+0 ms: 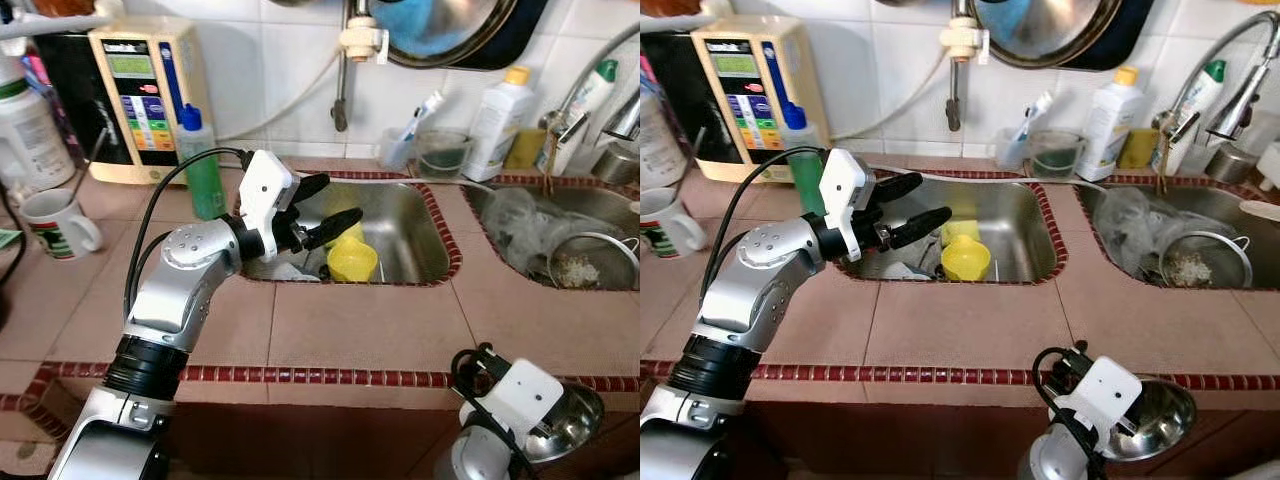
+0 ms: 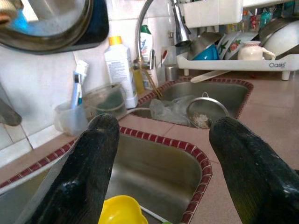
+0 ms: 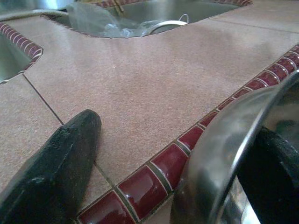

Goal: Kitchen organization

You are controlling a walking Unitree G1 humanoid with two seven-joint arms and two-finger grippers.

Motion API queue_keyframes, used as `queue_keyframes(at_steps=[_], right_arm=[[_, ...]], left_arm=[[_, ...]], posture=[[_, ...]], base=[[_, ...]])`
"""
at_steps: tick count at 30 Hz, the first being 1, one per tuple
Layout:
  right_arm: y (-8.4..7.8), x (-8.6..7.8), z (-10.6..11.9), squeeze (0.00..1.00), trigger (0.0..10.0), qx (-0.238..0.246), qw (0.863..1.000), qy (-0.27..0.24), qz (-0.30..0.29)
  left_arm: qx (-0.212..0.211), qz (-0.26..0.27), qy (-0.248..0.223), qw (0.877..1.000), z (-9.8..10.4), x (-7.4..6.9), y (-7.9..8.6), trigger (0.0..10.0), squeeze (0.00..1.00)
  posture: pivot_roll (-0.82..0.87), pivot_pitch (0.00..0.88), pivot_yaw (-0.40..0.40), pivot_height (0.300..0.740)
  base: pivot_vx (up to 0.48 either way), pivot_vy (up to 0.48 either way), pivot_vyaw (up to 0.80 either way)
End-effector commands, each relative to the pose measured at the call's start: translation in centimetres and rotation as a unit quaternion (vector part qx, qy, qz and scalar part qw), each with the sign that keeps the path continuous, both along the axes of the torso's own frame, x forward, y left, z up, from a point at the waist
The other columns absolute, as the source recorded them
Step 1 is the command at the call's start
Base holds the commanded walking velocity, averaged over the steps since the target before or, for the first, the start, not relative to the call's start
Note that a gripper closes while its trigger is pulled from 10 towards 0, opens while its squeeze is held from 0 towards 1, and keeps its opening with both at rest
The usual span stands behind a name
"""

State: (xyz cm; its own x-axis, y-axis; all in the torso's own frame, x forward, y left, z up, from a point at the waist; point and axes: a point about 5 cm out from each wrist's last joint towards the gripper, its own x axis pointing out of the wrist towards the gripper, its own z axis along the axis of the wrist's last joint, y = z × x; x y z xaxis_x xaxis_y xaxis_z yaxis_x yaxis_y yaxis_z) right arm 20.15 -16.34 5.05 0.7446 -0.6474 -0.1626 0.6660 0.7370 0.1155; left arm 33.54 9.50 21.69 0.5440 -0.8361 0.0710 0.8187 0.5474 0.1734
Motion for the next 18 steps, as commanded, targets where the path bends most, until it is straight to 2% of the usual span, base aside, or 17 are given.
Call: queue_keyframes(at_steps=[1, 18], right_arm=[[-0.27, 9.23, 15.82, 0.00, 10.0, 0.001, 0.962, -0.244, 0.123], [-0.27, 9.23, 15.82, 0.00, 10.0, 0.001, 0.962, -0.244, 0.123]], left_arm=[[0.002, -0.006, -0.011, 1.000, 0.65, 0.00, -0.22, 10.0, 0.00], [0.002, -0.006, -0.011, 1.000, 0.65, 0.00, -0.22, 10.0, 0.00]], posture=[[-0.17, 0.094, 0.060, 0.740], [-0.17, 0.094, 0.060, 0.740]], base=[[0.000, 0.000, 0.00], [0.000, 0.000, 0.00]])
